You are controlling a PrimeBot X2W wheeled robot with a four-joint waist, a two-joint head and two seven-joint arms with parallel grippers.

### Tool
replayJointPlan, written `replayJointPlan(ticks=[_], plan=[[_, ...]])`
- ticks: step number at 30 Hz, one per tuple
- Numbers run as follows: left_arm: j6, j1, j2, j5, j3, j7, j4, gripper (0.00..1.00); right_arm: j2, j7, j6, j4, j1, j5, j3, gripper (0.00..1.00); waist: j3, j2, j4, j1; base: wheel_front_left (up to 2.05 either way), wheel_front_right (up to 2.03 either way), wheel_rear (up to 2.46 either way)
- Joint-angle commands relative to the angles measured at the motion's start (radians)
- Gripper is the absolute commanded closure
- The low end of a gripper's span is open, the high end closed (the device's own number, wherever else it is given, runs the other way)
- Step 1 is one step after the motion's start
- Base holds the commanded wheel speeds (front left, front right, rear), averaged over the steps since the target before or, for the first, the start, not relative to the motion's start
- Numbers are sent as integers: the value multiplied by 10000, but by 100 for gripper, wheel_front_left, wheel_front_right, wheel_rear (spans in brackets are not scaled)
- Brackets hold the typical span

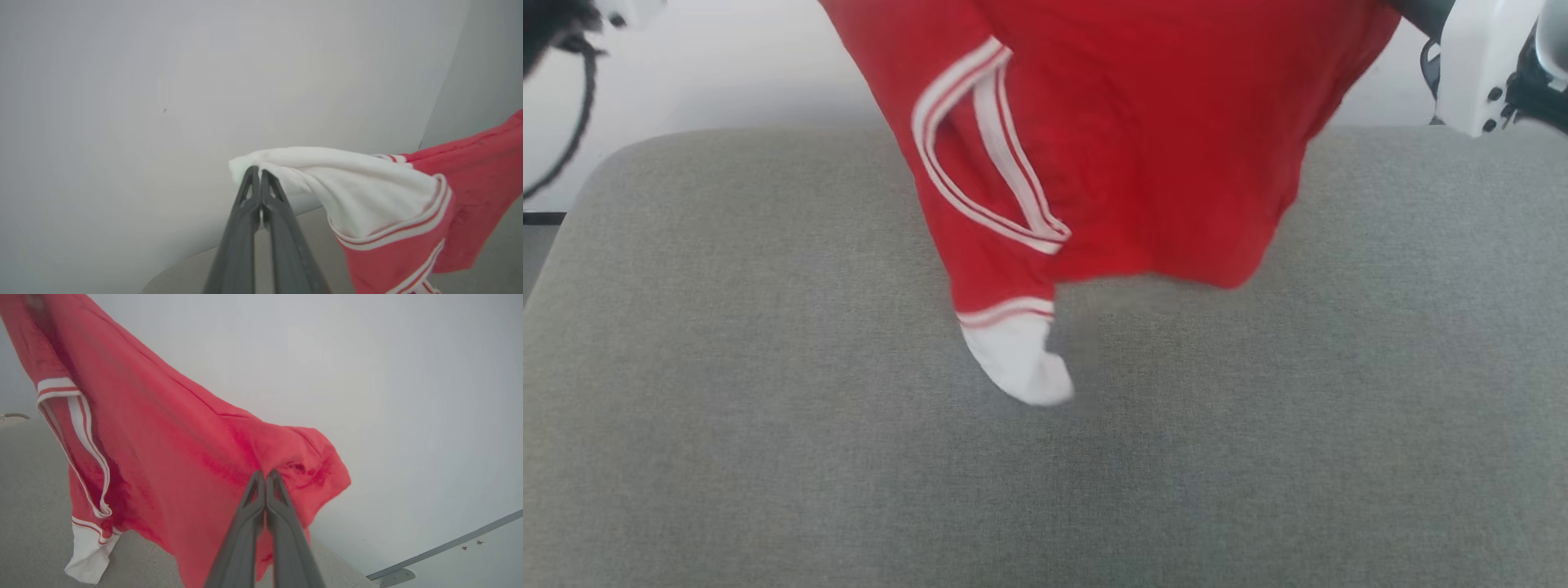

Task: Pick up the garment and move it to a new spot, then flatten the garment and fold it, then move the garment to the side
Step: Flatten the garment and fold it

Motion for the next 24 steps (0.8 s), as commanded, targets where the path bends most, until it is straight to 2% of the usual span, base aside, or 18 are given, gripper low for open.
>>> replayJointPlan(ticks=[1, 5, 11, 19, 24], plan=[[23, -218, 16, 197, 63, -88, 165, 100, -46, -66, -14, 19, -97, -96, -81, 100, 34, -1, -34, 0, 0, 0, 0], [113, -492, -63, 385, 69, -352, 525, 100, 30, -256, -14, 203, -154, -453, -282, 100, 209, -1, -86, 0, 0, 0, 0], [166, -767, -354, 822, 115, -1189, 1266, 100, 548, -718, -15, 1084, -342, -965, -680, 100, 695, -1, -119, 0, 0, 0, 0], [132, -1948, -1240, 1508, 296, -3075, 3103, 100, 2116, -1980, -15, 3596, -1408, -2540, -1086, 100, 1826, -1, -247, 0, 0, 0, 0], [198, -3159, -1604, 2140, 428, -4867, 4039, 100, 2970, -3903, -17, 5529, -2636, -4184, -1559, 100, 2579, -1, -235, 0, 0, 0, 0]])
